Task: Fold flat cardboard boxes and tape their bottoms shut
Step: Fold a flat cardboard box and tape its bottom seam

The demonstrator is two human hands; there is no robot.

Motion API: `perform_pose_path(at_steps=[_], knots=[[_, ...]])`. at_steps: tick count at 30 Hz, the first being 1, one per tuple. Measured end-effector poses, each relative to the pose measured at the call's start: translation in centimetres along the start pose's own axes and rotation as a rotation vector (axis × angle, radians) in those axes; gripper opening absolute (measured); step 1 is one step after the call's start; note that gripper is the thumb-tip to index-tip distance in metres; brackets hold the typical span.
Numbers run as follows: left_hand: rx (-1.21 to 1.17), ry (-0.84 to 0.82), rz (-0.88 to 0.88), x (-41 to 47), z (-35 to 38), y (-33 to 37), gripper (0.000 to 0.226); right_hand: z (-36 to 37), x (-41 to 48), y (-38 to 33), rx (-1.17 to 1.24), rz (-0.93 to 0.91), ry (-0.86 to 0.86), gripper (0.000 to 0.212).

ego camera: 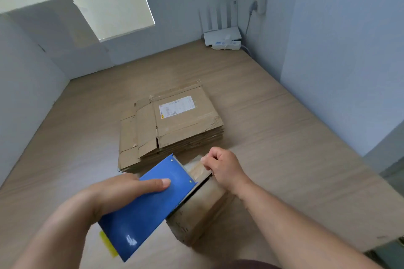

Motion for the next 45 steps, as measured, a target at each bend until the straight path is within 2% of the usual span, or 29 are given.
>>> perform_pose_path(at_steps=[4, 7, 10, 12, 13, 16, 19, 22, 26, 31, 36, 41, 45], knots=[[-0.073, -0.046, -0.092, 0.0, 0.8, -1.2, 0.077, 0.1, 0.2, -0.5, -0.134, 0.015, 0.013, 0.023], [-0.088, -0.053, -0.168, 0.4, 1.2, -1.7, 0.063, 1.1, -0.4, -1.5, -0.247, -0.039, -0.033, 0.026], [-0.094, -0.049, -0.194, 0.6, 1.0, -1.5, 0.061, 0.4, -0.7, -2.1, -0.581, -0.165, 0.024, 0.029], [-0.052, -0.038, -0.184, 0.7, 1.2, -0.8, 0.061, -0.5, -1.1, -1.6, -0.681, -0.148, 0.093, 0.029], [-0.025, -0.040, -0.174, 0.7, 1.4, -0.4, 0.060, -0.9, -1.2, -1.0, -0.643, -0.082, 0.096, 0.030], [-0.013, -0.075, -0.152, 0.6, 2.0, 0.7, 0.058, -2.0, -1.1, 0.4, -0.278, 0.141, 0.041, 0.028], [-0.065, -0.129, -0.136, -0.3, 2.3, 1.3, 0.063, -2.6, -0.7, 0.6, -0.104, 0.191, 0.039, 0.030], [-0.142, -0.162, -0.094, -1.1, 2.4, 1.7, 0.058, -2.4, -0.1, 0.4, -0.123, 0.194, 0.023, 0.025], [-0.159, -0.120, -0.093, -1.4, 3.3, 1.0, 0.071, -2.0, 0.3, 0.2, -0.163, 0.167, -0.006, 0.023], [-0.195, -0.134, -0.124, -0.5, 3.6, 1.1, 0.079, -2.6, 0.3, 0.7, -0.091, 0.157, -0.010, 0.022], [-0.089, -0.136, -0.201, 1.9, 3.0, 3.5, 0.063, -3.2, 0.2, 2.1, -0.091, 0.187, -0.013, 0.026], [0.065, -0.163, -0.227, 3.5, 4.4, 5.9, 0.048, -3.5, 0.0, 3.7, 0.040, 0.255, -0.078, 0.027], [0.074, -0.165, -0.248, 3.8, 4.2, 5.9, 0.053, -3.3, 0.4, 4.1, -0.023, 0.233, -0.109, 0.025]])
Point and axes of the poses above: each hand's wrist, its own x-axis towards the middle knuckle, its own z-axis out of the palm, y = z × x, the point moved 3 cm from there along x, towards the middle knuckle, and after that the axes turned 9 degrees about -x, right-handed, at the moved point
